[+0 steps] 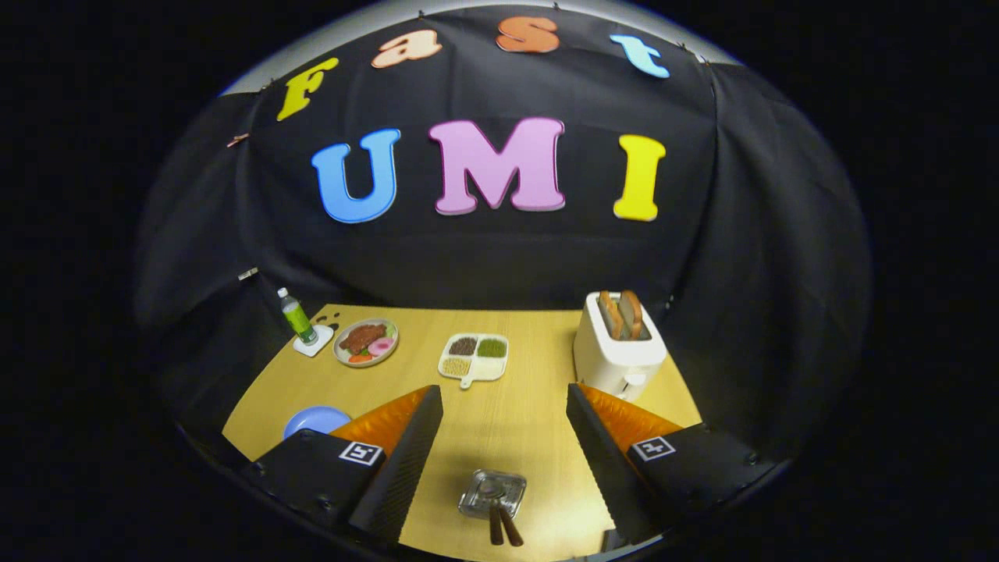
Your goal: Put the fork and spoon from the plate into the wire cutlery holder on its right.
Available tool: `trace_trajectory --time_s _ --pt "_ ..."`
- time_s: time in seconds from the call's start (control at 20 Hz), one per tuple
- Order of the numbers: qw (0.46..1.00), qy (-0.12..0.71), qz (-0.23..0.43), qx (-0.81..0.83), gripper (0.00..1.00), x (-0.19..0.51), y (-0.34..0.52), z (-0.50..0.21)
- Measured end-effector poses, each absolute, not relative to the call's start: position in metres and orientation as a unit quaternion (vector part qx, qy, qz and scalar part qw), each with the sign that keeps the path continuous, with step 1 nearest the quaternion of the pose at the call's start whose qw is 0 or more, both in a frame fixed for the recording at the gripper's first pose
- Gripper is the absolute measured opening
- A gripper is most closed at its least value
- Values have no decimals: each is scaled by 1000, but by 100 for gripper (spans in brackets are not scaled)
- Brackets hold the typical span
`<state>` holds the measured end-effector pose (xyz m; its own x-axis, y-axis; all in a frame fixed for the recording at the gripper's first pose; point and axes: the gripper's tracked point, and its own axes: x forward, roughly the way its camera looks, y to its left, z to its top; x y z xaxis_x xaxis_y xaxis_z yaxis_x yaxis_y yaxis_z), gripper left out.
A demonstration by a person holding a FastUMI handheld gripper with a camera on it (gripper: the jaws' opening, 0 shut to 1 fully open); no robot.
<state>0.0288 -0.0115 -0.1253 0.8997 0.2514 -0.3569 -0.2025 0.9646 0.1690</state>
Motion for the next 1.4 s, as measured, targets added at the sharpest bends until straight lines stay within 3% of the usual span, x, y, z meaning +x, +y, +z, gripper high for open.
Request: trace_trajectory --time_s 0.25,0.55,1.4 --pt "990 75 120 25 99 24 -31 -54" --pt "989 12 131 67 98 6 -54 -17" --pt "984 10 164 72 98 -7 -102 -45"
